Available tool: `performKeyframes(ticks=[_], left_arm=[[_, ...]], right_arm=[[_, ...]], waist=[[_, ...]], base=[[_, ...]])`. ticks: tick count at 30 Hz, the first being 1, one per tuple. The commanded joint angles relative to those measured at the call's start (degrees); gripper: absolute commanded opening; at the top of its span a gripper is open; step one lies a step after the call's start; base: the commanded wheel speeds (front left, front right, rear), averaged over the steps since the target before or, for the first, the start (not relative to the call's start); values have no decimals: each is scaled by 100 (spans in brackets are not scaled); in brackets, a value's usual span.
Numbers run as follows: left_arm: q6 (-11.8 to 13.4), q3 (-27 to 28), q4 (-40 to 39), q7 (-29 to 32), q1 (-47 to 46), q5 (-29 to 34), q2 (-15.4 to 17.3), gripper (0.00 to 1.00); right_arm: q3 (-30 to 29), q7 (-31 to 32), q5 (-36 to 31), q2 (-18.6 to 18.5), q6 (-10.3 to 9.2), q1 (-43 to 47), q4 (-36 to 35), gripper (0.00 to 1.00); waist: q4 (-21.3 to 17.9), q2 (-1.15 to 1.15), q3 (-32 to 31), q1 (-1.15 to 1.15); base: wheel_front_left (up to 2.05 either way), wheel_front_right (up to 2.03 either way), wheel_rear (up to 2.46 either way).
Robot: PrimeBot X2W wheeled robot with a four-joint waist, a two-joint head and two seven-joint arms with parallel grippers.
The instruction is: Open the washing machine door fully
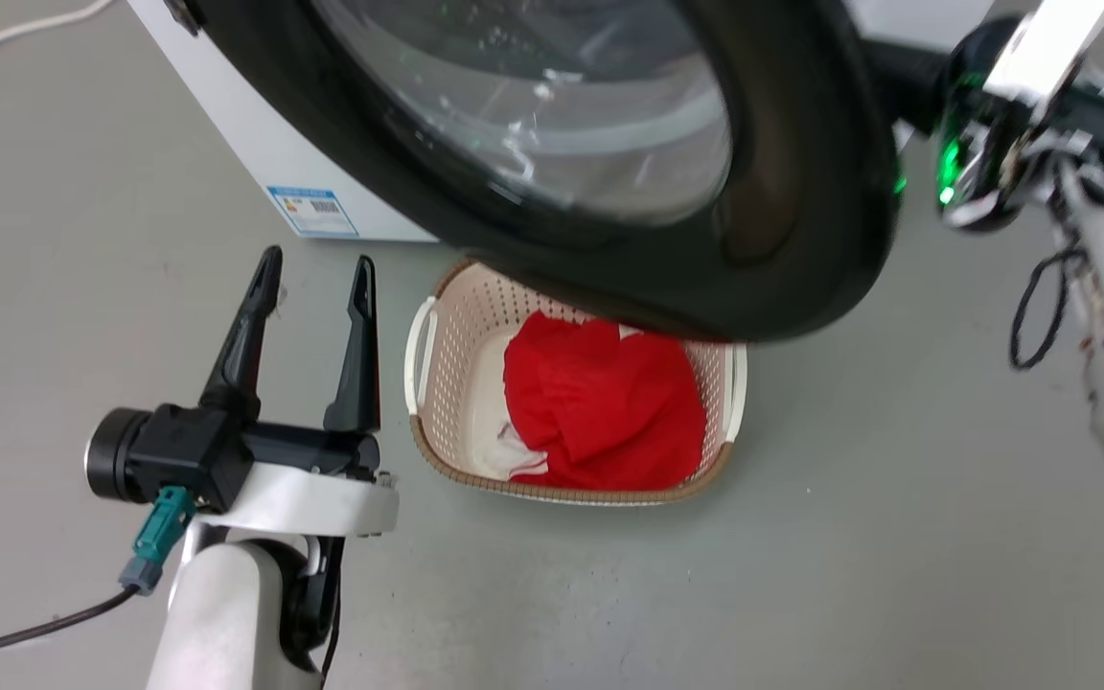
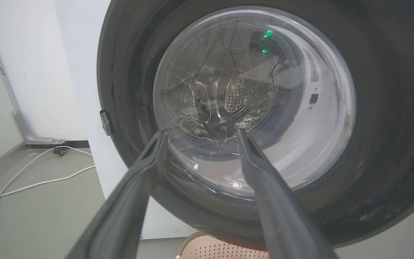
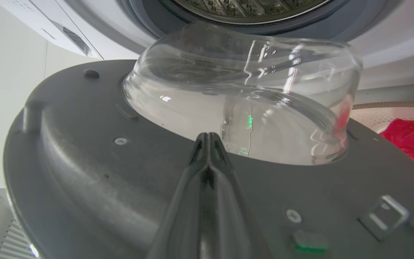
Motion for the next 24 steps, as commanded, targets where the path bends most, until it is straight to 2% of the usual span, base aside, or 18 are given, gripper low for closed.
performKeyframes(ticks=[1, 14, 24], left_arm=[[0, -12, 29, -12, 108, 33, -2, 100], [-13, -146, 139, -12, 585, 14, -2, 100], [-7, -266, 183, -12, 733, -31, -2, 100]], right_arm=[[29, 122, 98, 106, 0, 243, -138, 0], [533, 830, 422, 712, 0, 1804, -1407, 0], [1170, 737, 728, 828, 0, 2352, -2031, 0]], waist=[[-27, 0, -218, 0], [-61, 0, -856, 0], [-21, 0, -996, 0]], base=[[0, 0, 0], [0, 0, 0], [0, 0, 0]])
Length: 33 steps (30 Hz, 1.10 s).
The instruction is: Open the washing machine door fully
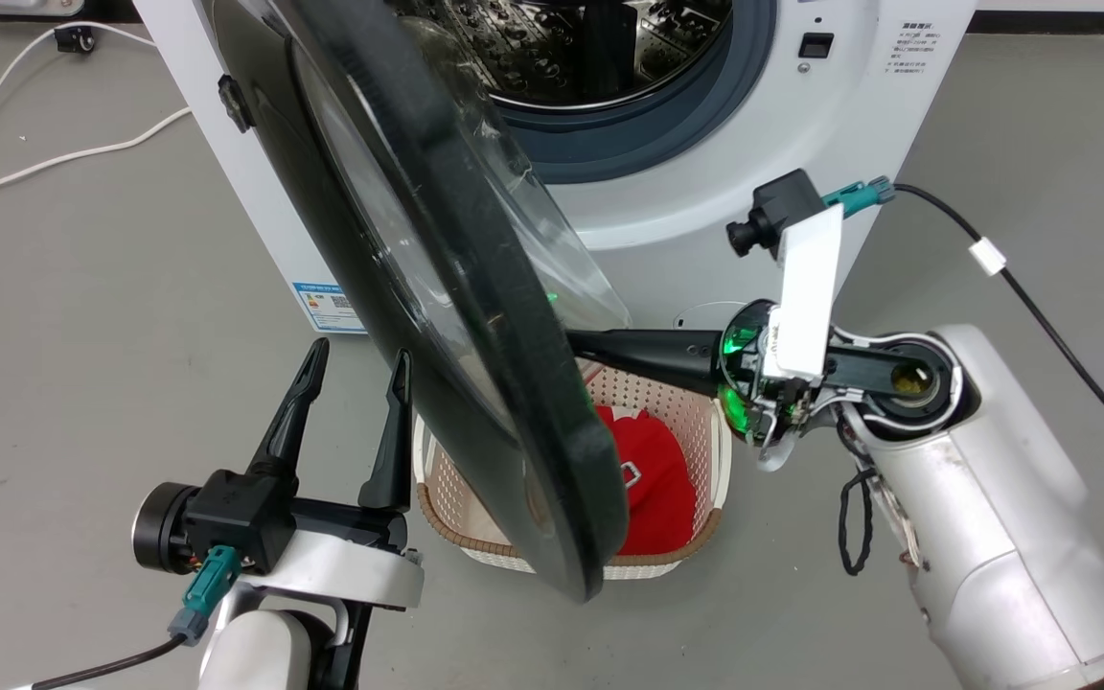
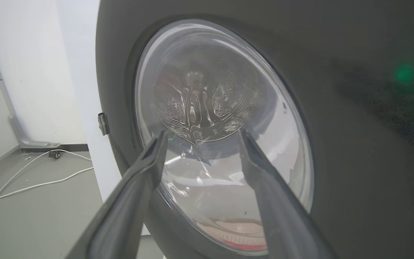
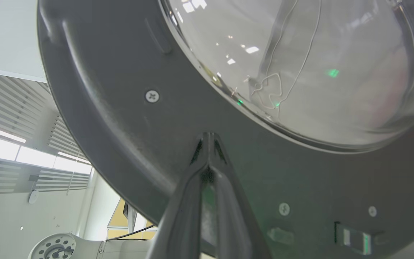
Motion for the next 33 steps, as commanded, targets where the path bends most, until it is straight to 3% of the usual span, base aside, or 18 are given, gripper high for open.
performKeyframes(ticks=[1, 6, 10, 18, 20, 21, 22, 23, 33], left_arm=[[-1, -4, 5, -12, 56, -26, -2, 100], [7, 7, 19, -12, 46, -28, -2, 100], [32, 54, 24, -12, 102, -14, -2, 100], [57, 173, 67, -12, 198, -11, -3, 100], [68, 220, 77, -12, 222, -7, -3, 100], [73, 248, 79, -12, 232, 0, -2, 100], [79, 278, 74, -12, 247, 8, -2, 100], [82, 305, 73, -12, 271, 6, -2, 100], [77, 529, 128, -12, 496, 56, -2, 100]], right_arm=[[139, -39, 109, 44, 0, 115, -106, 0], [482, -341, 321, 44, 0, 187, -302, 0], [497, -1021, 166, 30, 0, 279, -370, 0], [11, -2510, -64, 11, 0, 637, -310, 0], [-196, -2959, -136, -24, 0, 815, -386, 47], [-315, -3182, -151, -27, 0, 918, -434, 77], [-406, -3407, -232, -50, 0, 1007, -471, 93], [-481, -3624, -293, -70, 0, 1123, -515, 100], [-1095, -5343, -871, -169, 0, 2440, -1285, 100]], waist=[[3, 0, 5, 1], [-13, 0, 7, 1], [-81, 0, -38, 1], [-213, 0, -178, 1], [-252, 0, -218, 1], [-275, 0, -231, 1], [-309, 0, -240, 1], [-336, 0, -250, 1], [-464, 0, -464, 1]], base=[[0, 0, 0], [0, 0, 0], [0, 0, 0], [0, 0, 0], [0, 0, 0], [0, 0, 0], [0, 0, 0], [0, 0, 0], [0, 0, 0]])
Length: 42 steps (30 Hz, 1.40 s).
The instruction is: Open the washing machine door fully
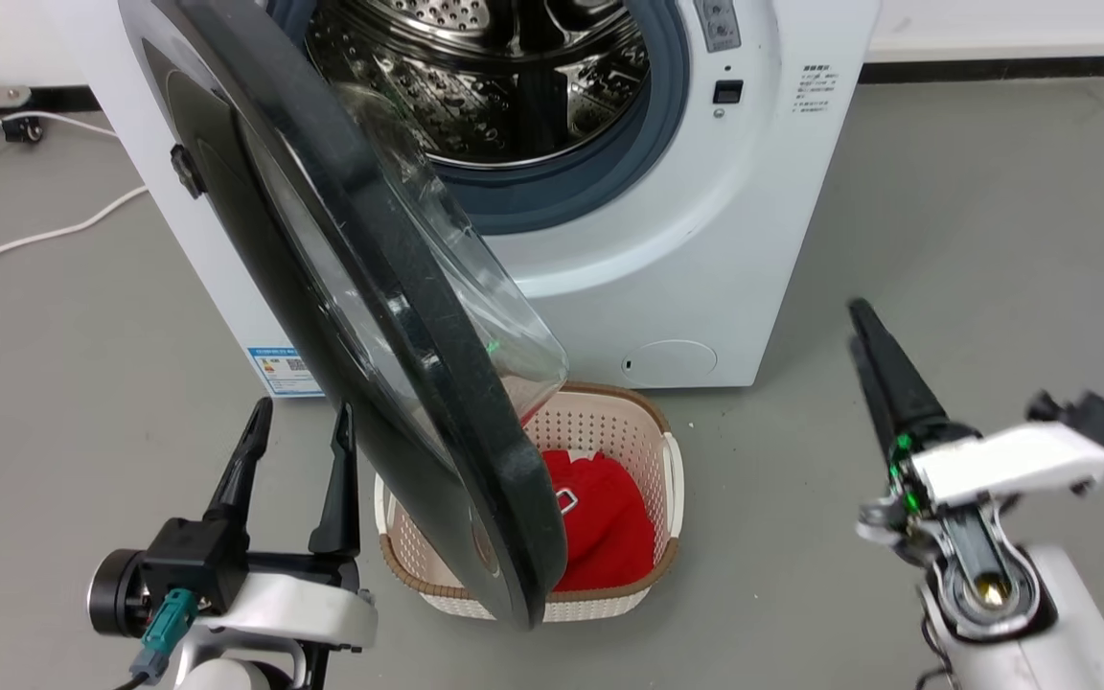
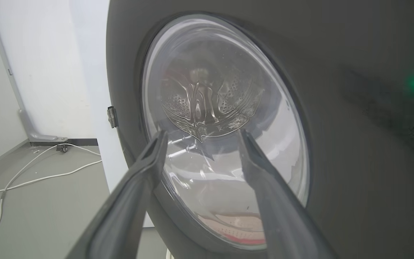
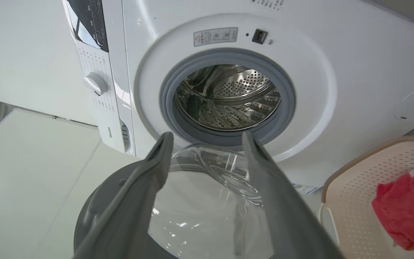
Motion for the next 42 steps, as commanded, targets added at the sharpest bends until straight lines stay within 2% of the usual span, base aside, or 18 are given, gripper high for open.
performKeyframes(ticks=[1, 6, 10, 14, 19, 22, 26, 29, 42], left_arm=[[8, 22, 10, -12, 70, 28, -1, 100], [3, 21, 25, -12, 163, 42, -1, 100], [2, 5, 33, -12, 198, 52, 0, 100], [-1, -12, 41, -12, 251, 59, 0, 100], [-5, 3, 24, -12, 277, 92, -1, 100], [-4, 19, 6, -12, 299, 117, -1, 100], [-11, 25, -16, -12, 298, 135, -1, 100], [-15, 20, -26, -12, 278, 139, -1, 100], [-46, 1, 10, -12, 193, 200, -1, 100]], right_arm=[[-20, -178, -210, -60, 0, 181, -84, 100], [-75, -1188, -1498, -310, 0, 763, -268, 100], [-307, -1598, -2664, -323, 0, 1124, -411, 100], [-735, -1721, -4037, -161, 0, 1451, -762, 100], [-1228, -1753, -5969, 67, -1, 1794, -1592, 100], [-1270, -1737, -6980, 147, -1, 1979, -2091, 100], [-1144, -1590, -7900, 207, -1, 2207, -2452, 100], [-1066, -1508, -8081, 209, -2, 2325, -2364, 100], [-1095, -1605, -7886, 212, -2, 2229, -1749, 100]], waist=[[-5, 0, -44, 0], [-2, 0, -153, 0], [14, 0, -237, 0], [24, 0, -308, 0], [16, 0, -365, 0], [11, 0, -372, 0], [10, 0, -374, 0], [19, 0, -359, 0], [29, 0, -365, 0]], base=[[0, 0, 0], [0, 0, 0], [0, 0, 0], [0, 0, 0], [0, 0, 0], [0, 0, 0], [0, 0, 0], [0, 0, 0], [0, 0, 0]])
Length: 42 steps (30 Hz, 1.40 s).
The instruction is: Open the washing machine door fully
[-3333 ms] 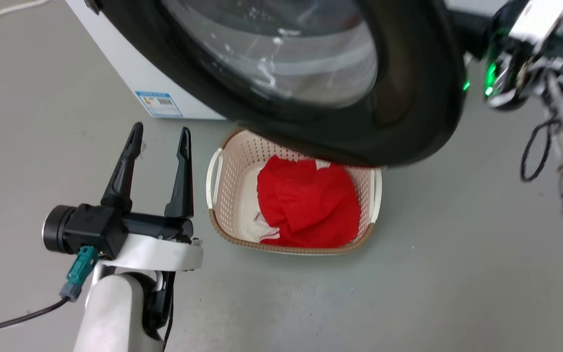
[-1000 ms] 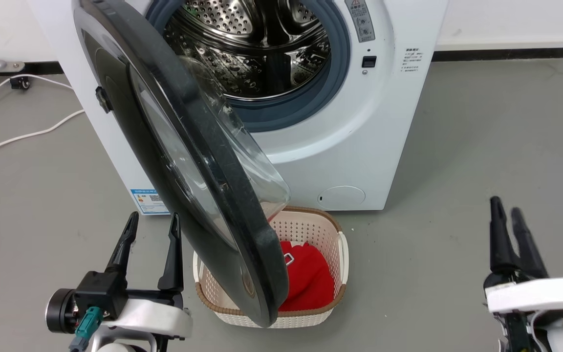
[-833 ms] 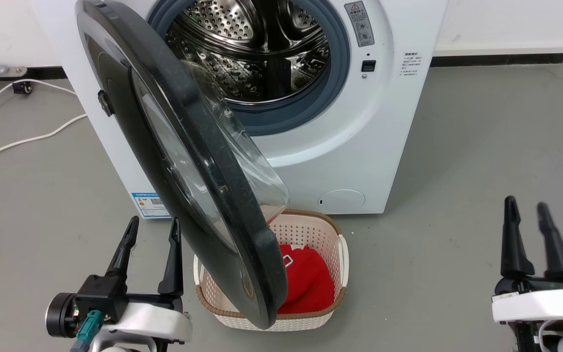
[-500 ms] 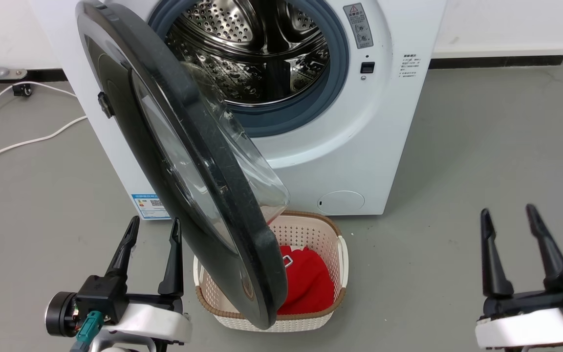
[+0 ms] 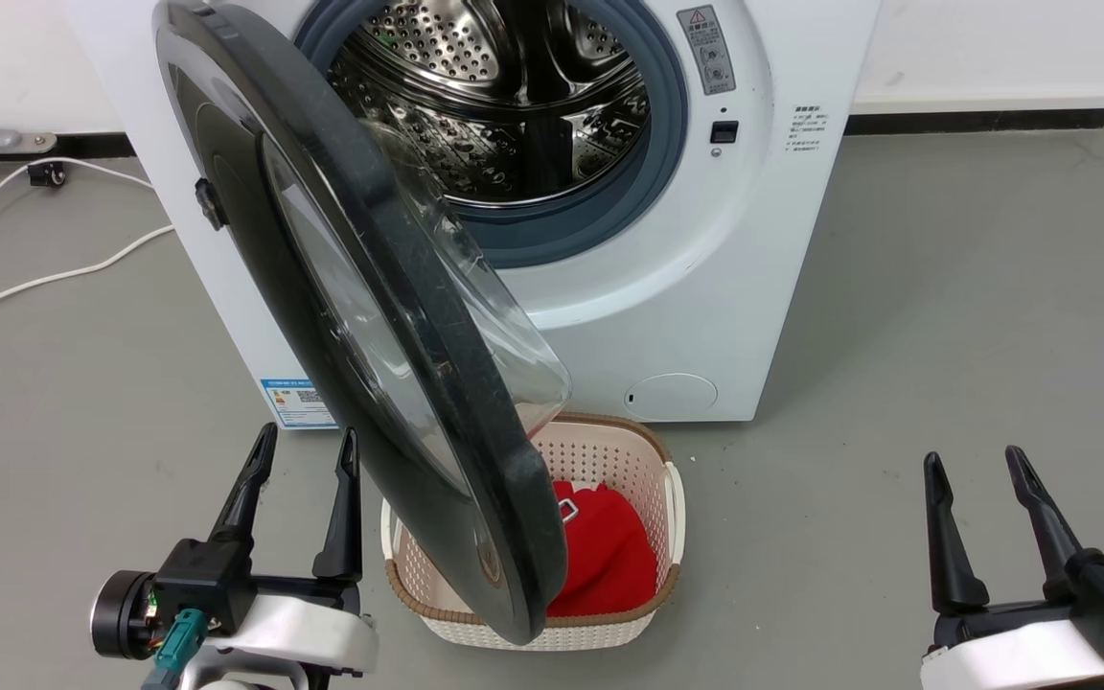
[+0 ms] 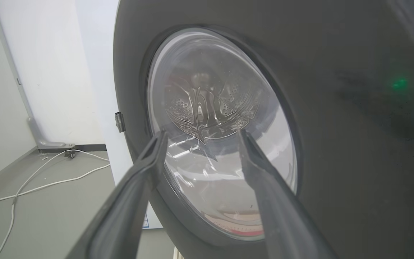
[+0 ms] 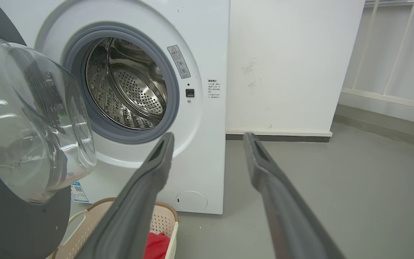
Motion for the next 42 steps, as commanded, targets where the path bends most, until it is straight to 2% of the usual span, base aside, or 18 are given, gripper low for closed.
performKeyframes(ticks=[1, 4, 5, 6, 8, 13, 19, 29, 33, 36, 42], left_arm=[[-28, 4, 4, -12, -37, 12, -1, 100], [-20, 11, 34, -12, -10, 9, -1, 100], [-20, 11, 37, -12, -9, 3, -1, 94], [-19, 15, 42, -12, -10, -3, -1, 47], [-18, 11, 50, -12, -19, -5, -1, 0], [-15, 26, -23, -12, -59, -8, -1, 0], [7, 94, -494, -13, -157, -40, 0, 0], [107, 59, -2454, -12, -537, 49, -1, 0], [99, -288, -3113, -12, -649, 82, -2, 0], [59, -762, -3369, -12, -699, 33, -2, 0], [-32, -1920, -3082, -12, -489, -250, 1, 0]], right_arm=[[-11, -36, 23, 20, -4, -81, 45, 100], [-24, -48, 80, 20, -4, -100, 79, 100], [-24, -55, 93, 21, -4, -99, 94, 100], [-19, -59, 107, 21, -4, -103, 108, 100], [-23, -67, 121, 21, -4, -110, 130, 100], [-23, -85, 180, 21, -4, -126, 182, 100], [-37, -83, 237, 21, -4, -137, 220, 100], [-44, -100, 316, 20, -4, -191, 267, 100], [-75, -107, 362, 20, -4, -204, 297, 100], [-91, -104, 388, 20, -4, -186, 341, 100], [-86, -105, 439, 20, -4, -176, 413, 100]], waist=[[-9, 0, -6, 0], [-20, 0, -6, 0], [-23, 0, -6, 0], [-25, 0, -4, 0], [-25, 0, -2, 0], [-19, 0, -10, 0], [-1, 0, -9, 0], [11, 0, 8, 0], [6, 0, 6, 0], [11, 0, -3, 0], [26, 0, -36, 0]], base=[[0, 0, 0], [0, 0, 0], [0, 0, 0], [0, 0, 0], [0, 0, 0], [0, 0, 0], [0, 0, 0], [0, 0, 0], [0, 0, 0], [0, 0, 0], [0, 0, 0]])
